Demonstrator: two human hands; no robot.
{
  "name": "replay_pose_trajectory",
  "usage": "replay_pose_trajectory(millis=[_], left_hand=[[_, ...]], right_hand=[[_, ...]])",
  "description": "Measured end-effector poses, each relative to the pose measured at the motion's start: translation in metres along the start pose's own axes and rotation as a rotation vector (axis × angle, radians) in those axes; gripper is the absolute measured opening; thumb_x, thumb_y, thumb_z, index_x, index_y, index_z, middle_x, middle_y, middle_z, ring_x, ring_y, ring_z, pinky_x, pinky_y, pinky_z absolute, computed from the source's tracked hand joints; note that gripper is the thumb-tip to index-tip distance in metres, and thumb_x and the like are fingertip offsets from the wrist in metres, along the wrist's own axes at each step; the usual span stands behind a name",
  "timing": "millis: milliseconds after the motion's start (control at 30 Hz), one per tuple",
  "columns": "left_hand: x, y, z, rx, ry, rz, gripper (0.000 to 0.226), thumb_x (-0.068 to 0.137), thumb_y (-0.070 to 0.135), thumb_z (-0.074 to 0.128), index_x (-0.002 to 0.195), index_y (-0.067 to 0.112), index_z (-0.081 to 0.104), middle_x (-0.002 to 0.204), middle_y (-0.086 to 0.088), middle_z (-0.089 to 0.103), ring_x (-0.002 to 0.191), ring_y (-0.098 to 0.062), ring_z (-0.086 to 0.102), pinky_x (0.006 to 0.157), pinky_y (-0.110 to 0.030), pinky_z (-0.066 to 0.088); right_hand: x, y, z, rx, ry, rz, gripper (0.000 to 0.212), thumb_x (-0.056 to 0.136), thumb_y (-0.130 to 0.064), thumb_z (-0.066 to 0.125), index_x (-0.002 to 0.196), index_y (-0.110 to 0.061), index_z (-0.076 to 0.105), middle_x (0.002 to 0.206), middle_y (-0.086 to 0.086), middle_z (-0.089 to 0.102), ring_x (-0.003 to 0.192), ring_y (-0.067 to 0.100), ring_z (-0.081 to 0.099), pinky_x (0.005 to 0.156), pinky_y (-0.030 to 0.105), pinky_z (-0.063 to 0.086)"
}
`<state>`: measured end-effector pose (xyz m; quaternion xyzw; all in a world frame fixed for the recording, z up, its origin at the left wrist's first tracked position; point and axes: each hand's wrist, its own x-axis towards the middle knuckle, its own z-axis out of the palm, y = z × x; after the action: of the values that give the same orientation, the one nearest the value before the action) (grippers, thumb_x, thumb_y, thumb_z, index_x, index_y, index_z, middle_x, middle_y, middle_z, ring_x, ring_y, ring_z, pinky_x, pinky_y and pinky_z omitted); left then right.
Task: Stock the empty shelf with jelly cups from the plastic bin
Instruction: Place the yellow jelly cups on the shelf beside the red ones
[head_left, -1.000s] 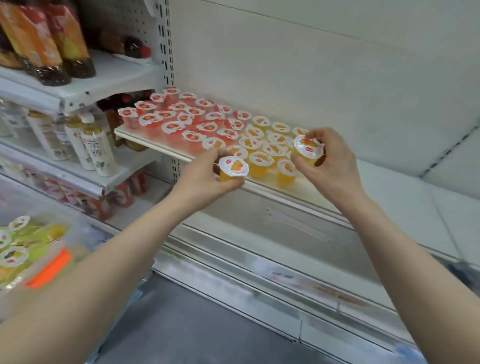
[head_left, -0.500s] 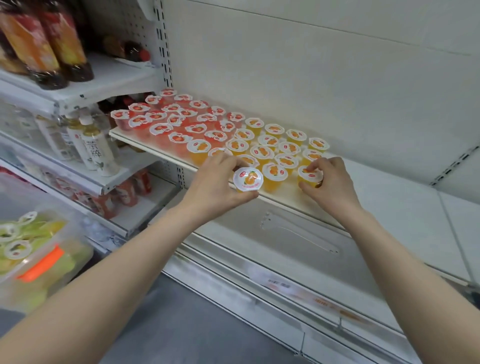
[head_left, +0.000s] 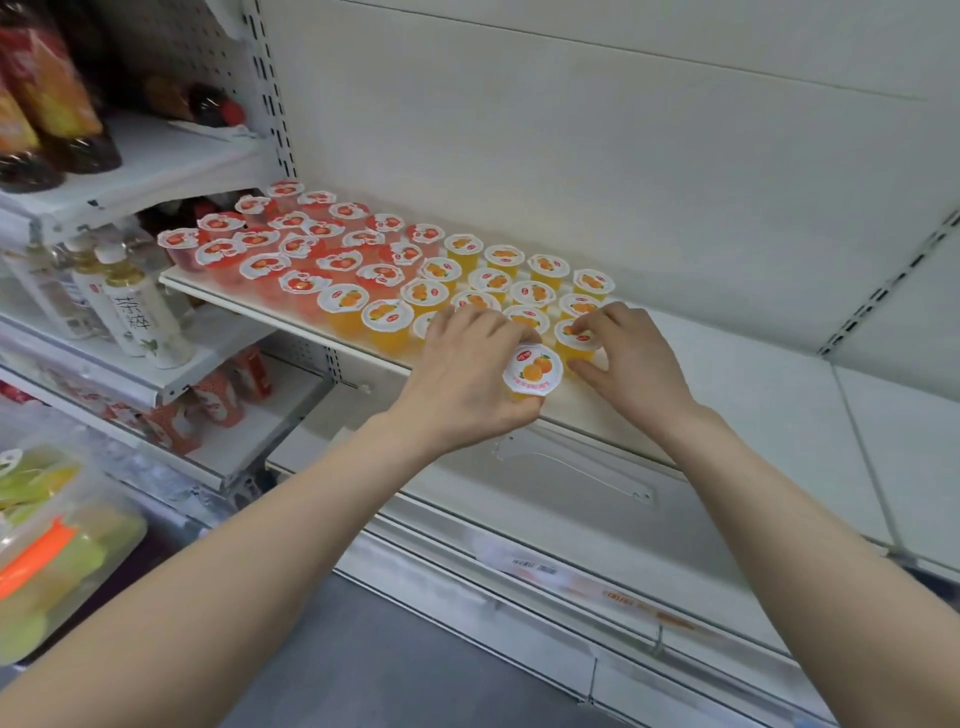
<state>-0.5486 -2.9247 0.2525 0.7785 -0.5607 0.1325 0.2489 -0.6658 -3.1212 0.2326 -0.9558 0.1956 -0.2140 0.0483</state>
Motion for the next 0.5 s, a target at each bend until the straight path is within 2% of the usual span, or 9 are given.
replay_pose_trajectory(millis=[167,300,400,500], left_hand=[[0.023,0.012,0.02,0.116,-0.064,0.024,0.059,0.071,0.065,0.058,0.116,0.027,0.062,0.119,0.005,0.061,0.126,-0.023,0.043,0.111,-0.056,0.025],[0.031,0.014,0.033,0.149,-0.07,0.019,0.058,0.072,0.064,0.061,0.115,0.026,0.066,0.13,0.004,0.053,0.145,-0.026,0.02,0.114,-0.06,0.013],[0.033,0.012,0.04,0.162,-0.064,-0.009,0.058,0.07,0.067,0.059,0.11,0.026,0.068,0.136,0.003,0.049,0.148,-0.028,0.01,0.116,-0.06,0.009],[0.032,0.011,0.044,0.179,-0.041,-0.023,0.06,0.07,0.069,0.056,0.108,0.024,0.069,0.139,-0.001,0.048,0.148,-0.03,0.009,0.117,-0.058,0.008]], right_hand=[[0.0,0.011,-0.008,-0.084,-0.016,-0.118,0.037,0.081,-0.027,0.074,0.116,-0.017,0.065,0.113,0.003,0.063,0.108,0.033,0.053,0.085,0.045,0.046],[0.0,0.015,-0.009,-0.105,-0.014,-0.166,0.035,0.082,-0.028,0.072,0.115,-0.018,0.066,0.112,0.002,0.064,0.11,0.032,0.053,0.085,0.043,0.046],[0.001,0.019,-0.008,-0.108,0.007,-0.2,0.034,0.083,-0.028,0.073,0.115,-0.018,0.066,0.111,0.002,0.064,0.108,0.032,0.054,0.084,0.042,0.045],[0.001,0.022,-0.008,-0.111,0.01,-0.214,0.034,0.084,-0.03,0.071,0.116,-0.019,0.066,0.112,0.001,0.064,0.109,0.03,0.054,0.085,0.042,0.045]])
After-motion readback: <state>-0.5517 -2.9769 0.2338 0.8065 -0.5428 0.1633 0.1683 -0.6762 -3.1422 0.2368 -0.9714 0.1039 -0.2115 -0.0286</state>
